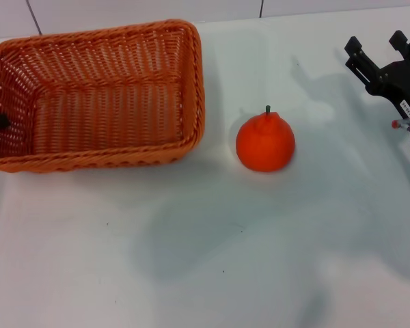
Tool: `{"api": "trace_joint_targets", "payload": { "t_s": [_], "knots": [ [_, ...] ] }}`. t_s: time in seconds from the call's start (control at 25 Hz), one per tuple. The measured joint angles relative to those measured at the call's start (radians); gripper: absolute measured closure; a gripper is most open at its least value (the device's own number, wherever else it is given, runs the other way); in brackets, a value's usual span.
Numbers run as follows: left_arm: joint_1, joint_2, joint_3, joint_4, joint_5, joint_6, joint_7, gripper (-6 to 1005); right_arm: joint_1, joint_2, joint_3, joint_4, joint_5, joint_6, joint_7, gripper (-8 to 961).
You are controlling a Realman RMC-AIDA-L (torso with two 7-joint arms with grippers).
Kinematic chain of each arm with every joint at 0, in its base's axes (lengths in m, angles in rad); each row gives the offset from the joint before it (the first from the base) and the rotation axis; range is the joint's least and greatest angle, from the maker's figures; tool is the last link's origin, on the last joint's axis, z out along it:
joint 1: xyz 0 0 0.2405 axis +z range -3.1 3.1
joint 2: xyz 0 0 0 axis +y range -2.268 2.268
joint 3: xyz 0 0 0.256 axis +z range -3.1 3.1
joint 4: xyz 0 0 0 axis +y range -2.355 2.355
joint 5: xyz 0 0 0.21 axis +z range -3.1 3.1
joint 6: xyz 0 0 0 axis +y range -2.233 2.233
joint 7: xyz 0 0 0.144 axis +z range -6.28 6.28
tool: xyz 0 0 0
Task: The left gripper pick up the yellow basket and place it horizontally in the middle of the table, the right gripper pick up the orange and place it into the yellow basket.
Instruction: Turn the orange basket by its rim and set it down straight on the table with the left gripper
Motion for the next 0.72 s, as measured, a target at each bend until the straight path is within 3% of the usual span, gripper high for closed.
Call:
{"api": "trace_joint_targets", "payload": {
  "t_s": [0.72],
  "knots": [
    [-0.001, -0.001, 0.046, 0.039, -0.015, -0.01, -0.021, 815, 0.0, -0.002, 0.001, 0.0, -0.006, 0.017, -0.001, 27]
  ]
}}
